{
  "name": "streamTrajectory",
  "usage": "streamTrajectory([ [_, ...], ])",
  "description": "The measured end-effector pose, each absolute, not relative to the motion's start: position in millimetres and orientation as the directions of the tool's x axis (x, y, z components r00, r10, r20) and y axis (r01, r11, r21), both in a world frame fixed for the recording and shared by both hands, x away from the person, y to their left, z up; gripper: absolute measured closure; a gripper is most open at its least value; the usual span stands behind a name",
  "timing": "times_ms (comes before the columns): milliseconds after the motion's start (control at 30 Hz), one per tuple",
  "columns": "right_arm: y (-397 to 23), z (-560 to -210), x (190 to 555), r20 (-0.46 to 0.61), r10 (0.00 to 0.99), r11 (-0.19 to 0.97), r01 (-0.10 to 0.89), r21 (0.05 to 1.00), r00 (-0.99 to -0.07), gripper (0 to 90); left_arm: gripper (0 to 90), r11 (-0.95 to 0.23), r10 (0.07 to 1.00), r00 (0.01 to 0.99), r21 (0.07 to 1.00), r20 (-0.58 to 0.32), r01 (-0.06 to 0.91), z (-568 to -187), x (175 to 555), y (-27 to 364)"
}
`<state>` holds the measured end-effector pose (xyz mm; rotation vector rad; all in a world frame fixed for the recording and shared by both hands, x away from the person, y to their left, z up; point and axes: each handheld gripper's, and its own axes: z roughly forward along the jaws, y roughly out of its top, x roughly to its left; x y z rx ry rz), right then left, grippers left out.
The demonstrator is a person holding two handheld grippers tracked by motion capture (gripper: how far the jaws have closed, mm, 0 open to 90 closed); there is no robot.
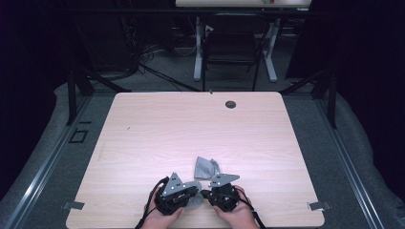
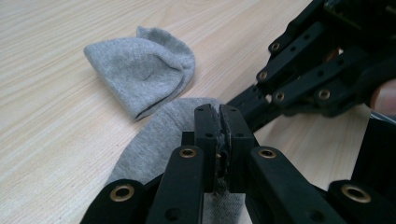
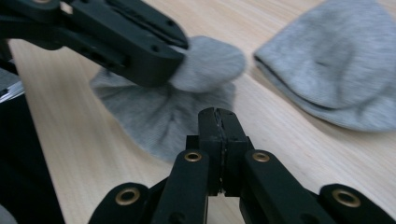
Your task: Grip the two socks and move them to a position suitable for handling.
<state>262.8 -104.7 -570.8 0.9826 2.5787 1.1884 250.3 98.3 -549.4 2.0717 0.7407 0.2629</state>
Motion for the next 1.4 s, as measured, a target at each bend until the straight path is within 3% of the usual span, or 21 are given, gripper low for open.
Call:
streamTrajectory([
  [367,-92.3,-581.2,263.5,0.145,0.588,0.495,0.496,0.713,-0.796,90.0,87.1,-0.422,0.588,0.804,0.815,-0.087,0.396,-548.4,249.2,96.7],
  [1100,-119.0,-573.9,254.3,0.087,0.696,0.489,0.560,0.669,-0.712,90.0,86.0,-0.476,0.635,0.770,0.760,-0.051,0.443,-548.8,247.2,123.3],
  [1400,-117.5,-572.9,251.4,0.075,0.707,0.492,0.566,0.662,-0.703,90.0,80.1,-0.454,0.657,0.750,0.754,-0.076,0.475,-551.1,240.6,140.4],
])
